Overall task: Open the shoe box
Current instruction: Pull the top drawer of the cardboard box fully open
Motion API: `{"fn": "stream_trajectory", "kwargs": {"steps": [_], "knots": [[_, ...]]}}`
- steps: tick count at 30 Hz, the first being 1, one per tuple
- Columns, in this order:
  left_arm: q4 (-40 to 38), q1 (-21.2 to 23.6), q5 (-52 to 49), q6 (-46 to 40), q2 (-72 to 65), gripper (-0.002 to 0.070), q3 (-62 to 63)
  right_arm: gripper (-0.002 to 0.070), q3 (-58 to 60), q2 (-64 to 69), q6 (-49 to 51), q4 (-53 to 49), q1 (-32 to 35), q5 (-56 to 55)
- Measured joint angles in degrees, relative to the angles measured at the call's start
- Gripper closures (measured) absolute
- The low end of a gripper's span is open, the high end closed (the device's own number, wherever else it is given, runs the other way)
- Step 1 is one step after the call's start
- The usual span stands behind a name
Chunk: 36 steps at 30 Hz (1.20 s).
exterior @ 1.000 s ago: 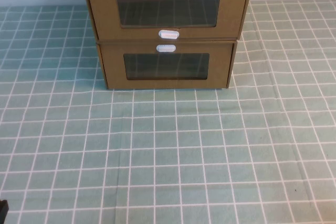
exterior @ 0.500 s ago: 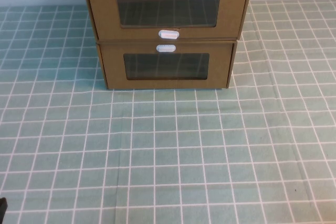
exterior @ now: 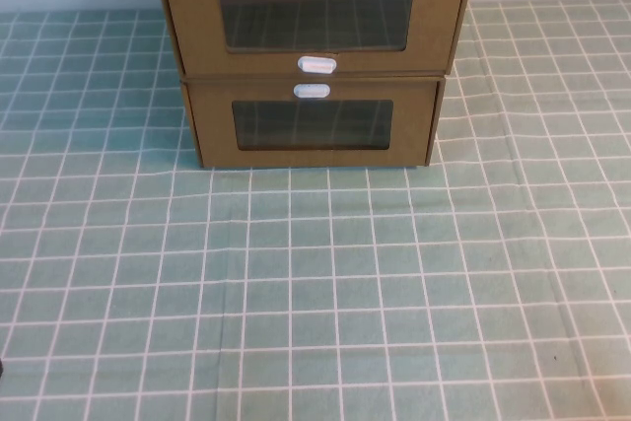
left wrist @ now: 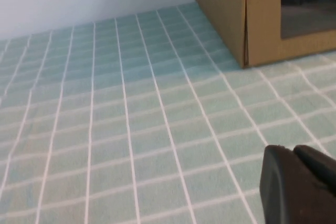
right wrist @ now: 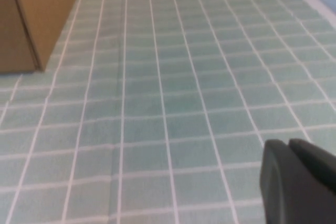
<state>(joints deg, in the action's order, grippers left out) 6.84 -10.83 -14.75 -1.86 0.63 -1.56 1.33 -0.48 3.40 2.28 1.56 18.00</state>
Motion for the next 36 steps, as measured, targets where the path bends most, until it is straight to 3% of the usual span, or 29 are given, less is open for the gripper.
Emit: {"fn": "stream_trajectory", "kwargs": {"steps": [5, 14, 22, 28, 36], "knots": [[0.00, 0.00, 9.18, 0.09, 0.00, 0.0680, 0.00, 0.0690, 0.00, 0.00, 0.00, 0.00, 0.00, -13.94], [-0.33, 0.00, 43.26, 2.64, 0.00, 0.0680, 0.00, 0.0689, 0.00, 0.00, 0.00, 0.00, 0.00, -54.32], [-0.85, 0.00, 53.31, 3.98, 0.09, 0.0680, 0.00, 0.0690, 0.00, -0.38, 0.35, -0.77, 0.00, -71.77], [-0.80, 0.00, 62.05, 8.28, 0.13, 0.0680, 3.42, 0.0690, -8.34, -0.38, 6.46, -2.28, 0.00, -70.53], [3.35, 0.00, 38.59, 10.61, -3.91, 0.0680, 27.15, 0.0690, -40.66, 5.54, 18.82, -3.05, 0.00, -39.12]]}}
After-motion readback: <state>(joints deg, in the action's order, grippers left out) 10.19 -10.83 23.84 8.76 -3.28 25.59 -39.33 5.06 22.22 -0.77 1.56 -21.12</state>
